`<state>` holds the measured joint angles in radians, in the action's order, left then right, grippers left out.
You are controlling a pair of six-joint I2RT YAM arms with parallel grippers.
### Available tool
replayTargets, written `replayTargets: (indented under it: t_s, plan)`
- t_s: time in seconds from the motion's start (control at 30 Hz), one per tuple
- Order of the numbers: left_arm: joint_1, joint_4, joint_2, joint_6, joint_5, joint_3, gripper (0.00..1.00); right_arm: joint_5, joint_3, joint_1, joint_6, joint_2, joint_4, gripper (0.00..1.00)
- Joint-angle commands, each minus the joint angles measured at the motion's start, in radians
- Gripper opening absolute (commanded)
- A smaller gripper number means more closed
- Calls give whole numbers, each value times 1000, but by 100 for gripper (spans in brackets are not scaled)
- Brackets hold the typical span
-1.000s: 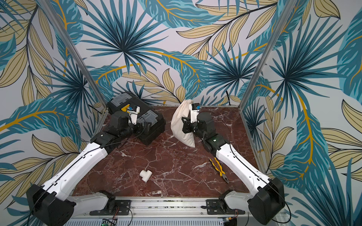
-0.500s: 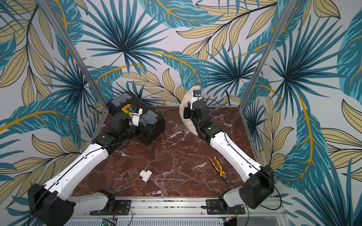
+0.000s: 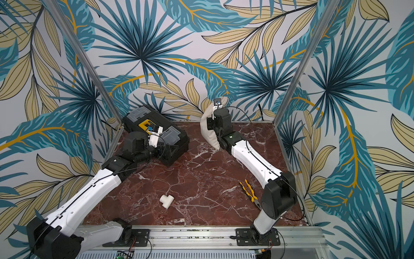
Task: Close the soil bag
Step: Place the soil bag at the center of the board.
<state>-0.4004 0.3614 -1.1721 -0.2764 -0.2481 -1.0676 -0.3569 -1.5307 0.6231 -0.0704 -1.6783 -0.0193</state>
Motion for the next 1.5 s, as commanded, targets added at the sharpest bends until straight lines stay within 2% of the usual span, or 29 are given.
replayTargets:
  t_s: [0.0,0.27,0.93,1.47]
  plan:
    - [4,-31,20,33,-23,6,100,3,-54,-14,11,-15,123,0]
    - [4,-74,5,54,-68,9,100,28,-81,-51,-6,-87,133,0]
    - [3,-68,-24,64,-53,-5,100,105,-81,-141,-67,-209,182,0]
    - [4,-74,-8,7,-48,14,100,204,52,-148,-215,-198,217,0]
